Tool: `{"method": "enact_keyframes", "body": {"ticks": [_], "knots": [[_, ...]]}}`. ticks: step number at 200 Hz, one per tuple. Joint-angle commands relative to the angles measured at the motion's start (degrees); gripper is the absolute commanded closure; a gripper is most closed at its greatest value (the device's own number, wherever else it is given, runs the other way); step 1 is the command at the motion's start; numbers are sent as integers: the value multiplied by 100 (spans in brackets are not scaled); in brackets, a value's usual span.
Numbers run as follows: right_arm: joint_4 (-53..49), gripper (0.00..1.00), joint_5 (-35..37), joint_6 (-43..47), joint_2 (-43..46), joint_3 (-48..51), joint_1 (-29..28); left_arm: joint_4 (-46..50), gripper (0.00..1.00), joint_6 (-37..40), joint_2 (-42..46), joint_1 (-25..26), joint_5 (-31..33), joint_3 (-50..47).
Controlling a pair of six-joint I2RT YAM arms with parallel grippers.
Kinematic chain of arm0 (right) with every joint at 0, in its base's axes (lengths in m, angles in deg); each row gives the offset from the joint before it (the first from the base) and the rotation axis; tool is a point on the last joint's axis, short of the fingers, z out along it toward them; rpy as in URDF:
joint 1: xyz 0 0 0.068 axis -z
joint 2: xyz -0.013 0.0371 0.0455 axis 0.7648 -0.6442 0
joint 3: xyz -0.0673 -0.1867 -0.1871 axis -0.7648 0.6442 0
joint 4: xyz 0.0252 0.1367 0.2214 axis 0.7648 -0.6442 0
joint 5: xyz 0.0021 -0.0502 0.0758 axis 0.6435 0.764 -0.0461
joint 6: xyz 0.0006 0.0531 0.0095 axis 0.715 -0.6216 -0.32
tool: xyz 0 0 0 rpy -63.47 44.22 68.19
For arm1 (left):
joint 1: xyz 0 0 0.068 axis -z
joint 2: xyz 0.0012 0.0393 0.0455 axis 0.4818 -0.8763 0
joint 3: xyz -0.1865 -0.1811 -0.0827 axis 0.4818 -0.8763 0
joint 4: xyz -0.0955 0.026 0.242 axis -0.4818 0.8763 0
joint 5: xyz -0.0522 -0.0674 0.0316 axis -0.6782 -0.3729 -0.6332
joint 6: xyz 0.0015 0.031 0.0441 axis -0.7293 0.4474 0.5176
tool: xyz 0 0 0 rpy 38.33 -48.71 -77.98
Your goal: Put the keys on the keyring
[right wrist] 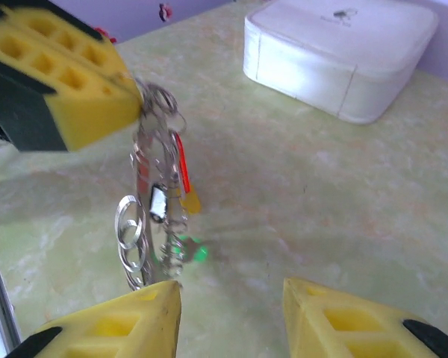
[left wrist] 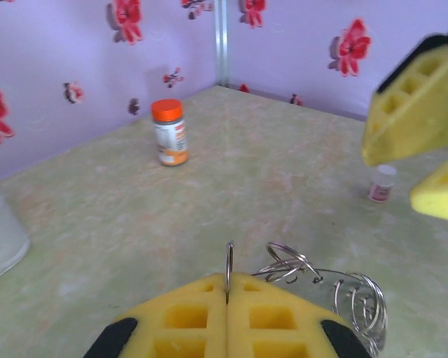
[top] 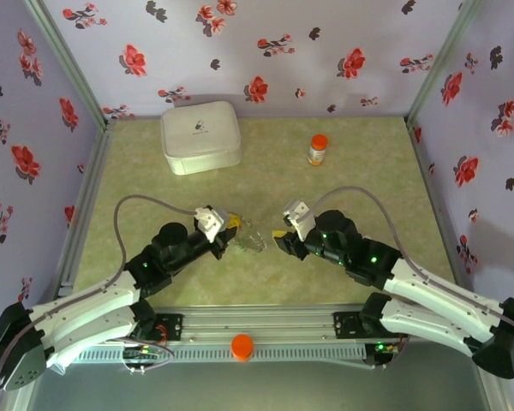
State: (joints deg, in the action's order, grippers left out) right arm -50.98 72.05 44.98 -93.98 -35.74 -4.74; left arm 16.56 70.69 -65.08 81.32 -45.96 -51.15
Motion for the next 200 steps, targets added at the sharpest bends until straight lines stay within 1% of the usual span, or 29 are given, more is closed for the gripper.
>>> {"method": "enact_keyframes", "body": {"ticks": [1, 27, 39, 60, 63, 69, 92, 124, 157, 175, 184, 200], "knots": [[-45, 60, 173, -411, -277, -121, 17, 201, 100, -131, 376, 0, 850, 209], [-2, 64, 119, -478, -736, -209, 14, 572, 100, -130, 725, -19, 1483, 200], [57, 65, -21, -442, -965, -238, 9, 709, 100, -135, 875, -47, 1825, 192], [274, 64, -343, -270, -1355, -274, -36, 961, 100, -135, 1160, -138, 2143, 221], [322, 64, -365, -252, -1423, -274, -46, 996, 100, -292, 1193, -155, 2203, 235], [441, 64, -400, -225, -1538, -278, -71, 1070, 100, -355, 1250, -193, 2323, 264], [983, 63, -438, -216, -2174, -345, -146, 1415, 100, -544, 1460, -385, 2961, 357], [1450, 61, -315, -405, -3262, -730, -207, 2006, 100, -846, 1714, -675, 3699, 484], [1278, 59, -285, -12, -4404, -1502, -250, 2398, 100, -980, 1859, -786, 4484, 588], [1069, 57, -439, 187, -4993, -2020, -273, 2573, 100, -1027, 1952, -852, 4720, 621], [953, 56, -416, 144, -5265, -2293, -269, 2667, 100, -1076, 1996, -889, 4801, 621], [647, 56, -241, -194, -5709, -2819, -261, 2811, 100, -1129, 2061, -917, 4902, 615]]}}
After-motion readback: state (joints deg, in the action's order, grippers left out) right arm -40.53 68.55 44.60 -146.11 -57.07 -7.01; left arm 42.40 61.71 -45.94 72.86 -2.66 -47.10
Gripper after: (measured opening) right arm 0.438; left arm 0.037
